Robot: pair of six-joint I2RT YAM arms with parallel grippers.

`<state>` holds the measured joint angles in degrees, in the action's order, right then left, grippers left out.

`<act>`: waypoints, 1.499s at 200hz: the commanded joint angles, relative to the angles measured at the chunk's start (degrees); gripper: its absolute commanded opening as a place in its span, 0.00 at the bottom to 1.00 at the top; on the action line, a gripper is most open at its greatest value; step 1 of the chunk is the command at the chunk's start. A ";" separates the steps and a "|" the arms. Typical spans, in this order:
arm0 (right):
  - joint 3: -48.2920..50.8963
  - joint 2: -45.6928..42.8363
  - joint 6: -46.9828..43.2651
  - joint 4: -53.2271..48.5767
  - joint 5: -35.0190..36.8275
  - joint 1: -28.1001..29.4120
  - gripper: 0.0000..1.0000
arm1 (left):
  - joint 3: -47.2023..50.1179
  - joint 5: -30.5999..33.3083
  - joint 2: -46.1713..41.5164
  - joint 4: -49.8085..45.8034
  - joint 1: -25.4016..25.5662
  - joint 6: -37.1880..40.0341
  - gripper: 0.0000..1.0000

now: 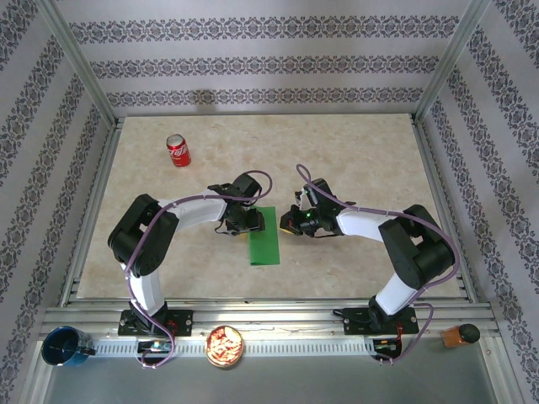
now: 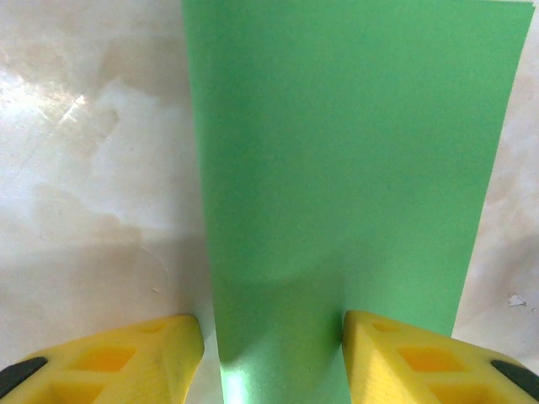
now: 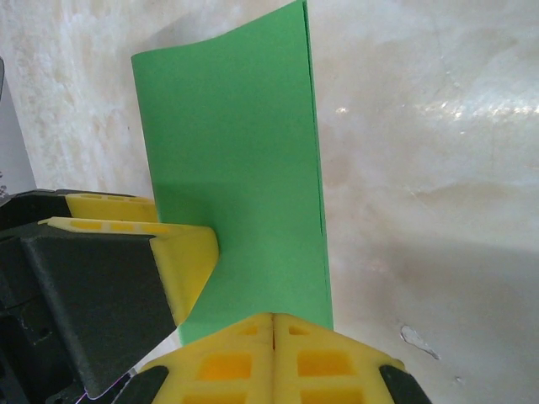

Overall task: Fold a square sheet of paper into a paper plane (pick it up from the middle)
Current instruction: Hold the square sheet of paper at the center of the table.

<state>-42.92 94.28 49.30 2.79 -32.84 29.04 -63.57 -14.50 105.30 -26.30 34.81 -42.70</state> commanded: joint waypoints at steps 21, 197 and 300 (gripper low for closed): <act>0.33 -0.50 -0.37 0.16 0.76 0.58 0.00 | 2.42 1.06 6.34 4.07 0.35 -0.37 0.53; -1.87 0.46 -1.72 -0.56 0.36 1.85 0.00 | 1.55 0.78 7.12 3.45 0.35 -0.28 0.52; -4.36 5.89 -0.59 0.55 2.06 5.17 0.00 | 1.61 0.70 7.12 3.73 0.35 -0.54 0.52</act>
<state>-45.50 99.13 49.12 3.05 -31.38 33.54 -64.34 -14.68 105.93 -26.87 34.81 -43.75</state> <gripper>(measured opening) 0.064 0.526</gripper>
